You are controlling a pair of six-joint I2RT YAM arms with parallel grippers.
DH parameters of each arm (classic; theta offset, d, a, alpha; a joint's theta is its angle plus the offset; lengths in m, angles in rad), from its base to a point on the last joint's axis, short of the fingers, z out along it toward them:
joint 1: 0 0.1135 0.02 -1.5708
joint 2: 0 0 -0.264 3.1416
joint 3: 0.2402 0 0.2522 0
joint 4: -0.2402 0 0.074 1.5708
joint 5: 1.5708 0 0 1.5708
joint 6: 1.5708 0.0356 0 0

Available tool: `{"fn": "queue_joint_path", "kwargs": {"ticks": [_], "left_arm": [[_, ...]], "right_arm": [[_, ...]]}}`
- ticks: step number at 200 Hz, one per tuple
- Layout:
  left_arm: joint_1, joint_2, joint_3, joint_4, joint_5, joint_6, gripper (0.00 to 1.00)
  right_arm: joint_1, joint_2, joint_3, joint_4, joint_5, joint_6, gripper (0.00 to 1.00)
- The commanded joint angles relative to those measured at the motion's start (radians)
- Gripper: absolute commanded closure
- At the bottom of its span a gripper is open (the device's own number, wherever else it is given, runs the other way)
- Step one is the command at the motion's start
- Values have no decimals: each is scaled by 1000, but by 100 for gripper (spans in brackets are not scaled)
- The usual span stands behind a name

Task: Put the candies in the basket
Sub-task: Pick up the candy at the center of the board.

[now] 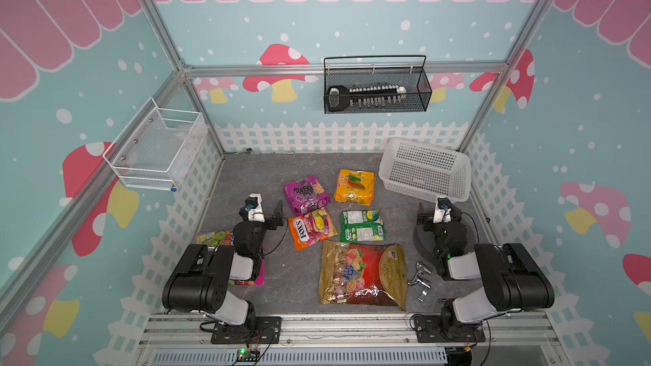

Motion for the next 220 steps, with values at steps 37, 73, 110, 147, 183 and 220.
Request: {"fn": "queue_joint_path", "kwargs": {"ticks": [37,73,110,147,183,220], "left_arm": [[4,-5,14,1,-10,-5,1],[5,-5,14,2,-11,-6,1],[5,-5,14,2,-11,-6,1],[5,-5,14,1,-10,-6,1],[7,-5,16,-1,-10,-6,1],[22,-5,11,6,25,-13,1]], "right_arm": [[2,-4,10,2,-4,-2,1],[2,-3,10,2,-5,-2,1],[2,-3,11,2,-5,-2,1],[2,-3,12,0,-5,-1,1],[2,-14,13,-6,-18,-6,1],[3,-305,47,-317,-96,-4,1]]}}
